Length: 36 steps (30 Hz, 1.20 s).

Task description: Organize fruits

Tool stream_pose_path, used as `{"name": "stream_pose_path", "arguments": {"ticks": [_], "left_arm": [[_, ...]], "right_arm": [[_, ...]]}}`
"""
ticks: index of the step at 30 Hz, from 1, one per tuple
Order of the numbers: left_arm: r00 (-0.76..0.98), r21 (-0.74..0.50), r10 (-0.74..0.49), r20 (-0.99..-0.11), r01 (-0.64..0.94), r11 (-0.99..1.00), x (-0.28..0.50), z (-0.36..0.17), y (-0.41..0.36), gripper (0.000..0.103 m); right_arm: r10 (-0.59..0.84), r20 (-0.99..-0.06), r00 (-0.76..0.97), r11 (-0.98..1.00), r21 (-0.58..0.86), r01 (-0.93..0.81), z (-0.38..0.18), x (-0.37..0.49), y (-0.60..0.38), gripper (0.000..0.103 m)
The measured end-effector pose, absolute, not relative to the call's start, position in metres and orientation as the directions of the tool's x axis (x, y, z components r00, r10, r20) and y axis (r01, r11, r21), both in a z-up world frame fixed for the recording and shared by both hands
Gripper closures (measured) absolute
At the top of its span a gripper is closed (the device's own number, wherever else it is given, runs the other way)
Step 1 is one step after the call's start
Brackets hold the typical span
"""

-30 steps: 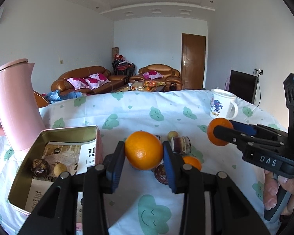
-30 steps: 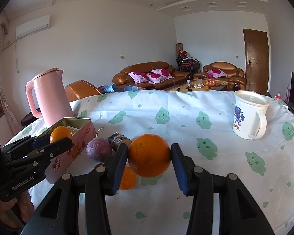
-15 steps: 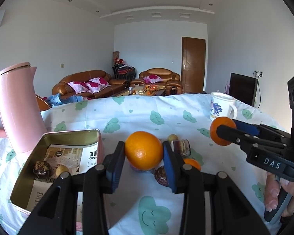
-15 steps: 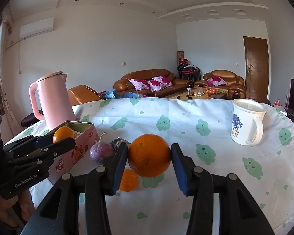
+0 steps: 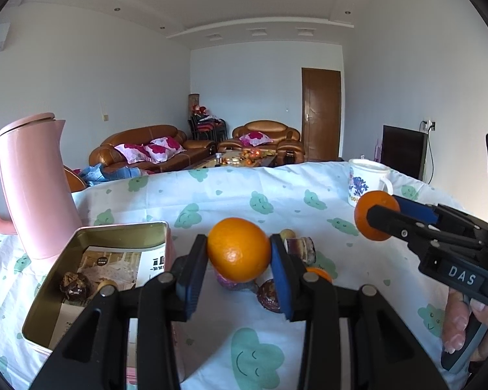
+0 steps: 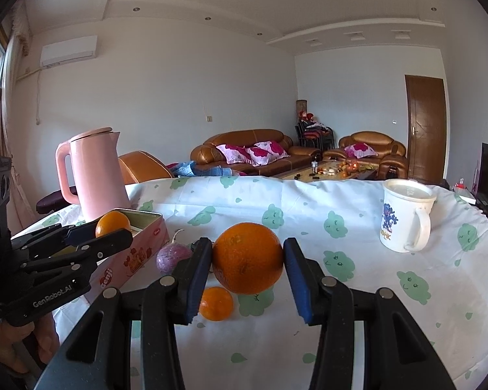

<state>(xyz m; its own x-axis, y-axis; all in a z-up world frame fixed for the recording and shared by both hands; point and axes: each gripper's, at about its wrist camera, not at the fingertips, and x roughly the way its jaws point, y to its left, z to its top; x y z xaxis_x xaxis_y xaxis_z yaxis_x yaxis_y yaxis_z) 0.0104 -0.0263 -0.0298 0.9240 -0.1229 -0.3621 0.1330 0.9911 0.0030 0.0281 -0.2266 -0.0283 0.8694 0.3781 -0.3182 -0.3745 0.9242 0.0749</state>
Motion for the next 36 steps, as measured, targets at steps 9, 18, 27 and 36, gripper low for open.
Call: {"name": "stream_pose_path", "arguments": {"ticks": [9, 18, 27, 36], "left_arm": [[0.938, 0.017, -0.113, -0.328, 0.126, 0.992, 0.004, -0.027, -0.027, 0.064], [0.944, 0.022, -0.108, -0.311, 0.120, 0.992, 0.000, -0.026, -0.027, 0.064], [0.939, 0.019, -0.102, -0.327, 0.114, 0.993, 0.000, -0.026, -0.027, 0.064], [0.919, 0.016, -0.051, -0.390, 0.062, 0.998, 0.009, -0.029, -0.004, 0.064]], "right_arm": [[0.379, -0.288, 0.879, 0.924, 0.061, -0.378, -0.026, 0.018, -0.226, 0.056], [0.373, -0.264, 0.889, 0.926, 0.053, -0.373, -0.025, 0.012, -0.227, 0.056], [0.374, -0.280, 0.884, 0.926, 0.057, -0.374, -0.025, 0.016, -0.225, 0.056], [0.411, -0.322, 0.853, 0.908, 0.064, -0.413, -0.023, 0.027, -0.202, 0.056]]}}
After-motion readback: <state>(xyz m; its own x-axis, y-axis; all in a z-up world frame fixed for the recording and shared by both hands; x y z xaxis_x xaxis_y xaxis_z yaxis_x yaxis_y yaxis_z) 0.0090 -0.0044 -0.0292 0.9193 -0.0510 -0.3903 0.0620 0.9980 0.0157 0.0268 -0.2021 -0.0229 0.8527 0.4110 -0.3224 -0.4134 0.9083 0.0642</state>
